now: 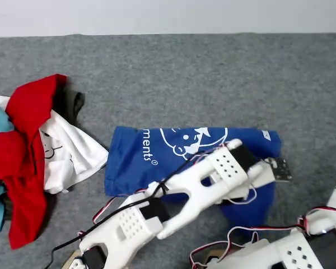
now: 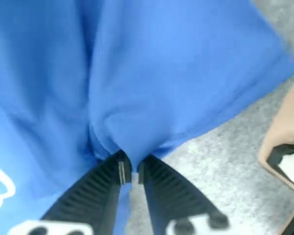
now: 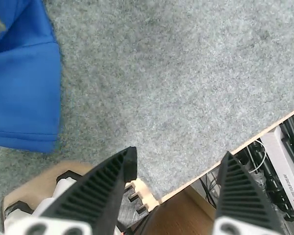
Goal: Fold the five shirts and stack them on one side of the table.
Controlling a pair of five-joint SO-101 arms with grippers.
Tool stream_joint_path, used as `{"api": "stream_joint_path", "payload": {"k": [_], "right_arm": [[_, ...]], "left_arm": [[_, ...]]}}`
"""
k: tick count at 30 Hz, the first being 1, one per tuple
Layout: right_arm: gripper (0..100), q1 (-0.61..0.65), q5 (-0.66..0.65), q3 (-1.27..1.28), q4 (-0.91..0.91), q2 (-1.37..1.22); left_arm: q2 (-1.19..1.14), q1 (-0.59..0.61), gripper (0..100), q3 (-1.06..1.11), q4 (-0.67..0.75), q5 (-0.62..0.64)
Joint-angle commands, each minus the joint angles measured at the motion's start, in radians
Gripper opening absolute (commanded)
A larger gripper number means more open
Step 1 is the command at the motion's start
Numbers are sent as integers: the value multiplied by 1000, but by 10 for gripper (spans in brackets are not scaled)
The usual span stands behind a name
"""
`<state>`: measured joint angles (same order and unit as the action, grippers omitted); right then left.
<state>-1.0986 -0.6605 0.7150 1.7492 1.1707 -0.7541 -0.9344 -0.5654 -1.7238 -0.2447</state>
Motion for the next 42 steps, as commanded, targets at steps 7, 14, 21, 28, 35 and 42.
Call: {"api": "stream_joint_path", "payload": {"k": [7, 14, 21, 28, 35, 42], "right_arm": [[273, 15, 9, -5, 10, -13], [273, 15, 3, -5, 10, -13], [273, 15, 2, -5, 10, -13], [273, 15, 2, -5, 10, -13], [273, 15, 2, -5, 10, -13], [273, 15, 2, -5, 10, -13]], "left_arm": [[20, 109, 2, -93, -21, 5], [-81, 155, 2, -219, -23, 5], [-157, 186, 2, -297, -28, 6], [-157, 190, 19, -323, -28, 6], [-132, 203, 164, -337, -29, 69], [35, 130, 167, -254, -32, 54]]}}
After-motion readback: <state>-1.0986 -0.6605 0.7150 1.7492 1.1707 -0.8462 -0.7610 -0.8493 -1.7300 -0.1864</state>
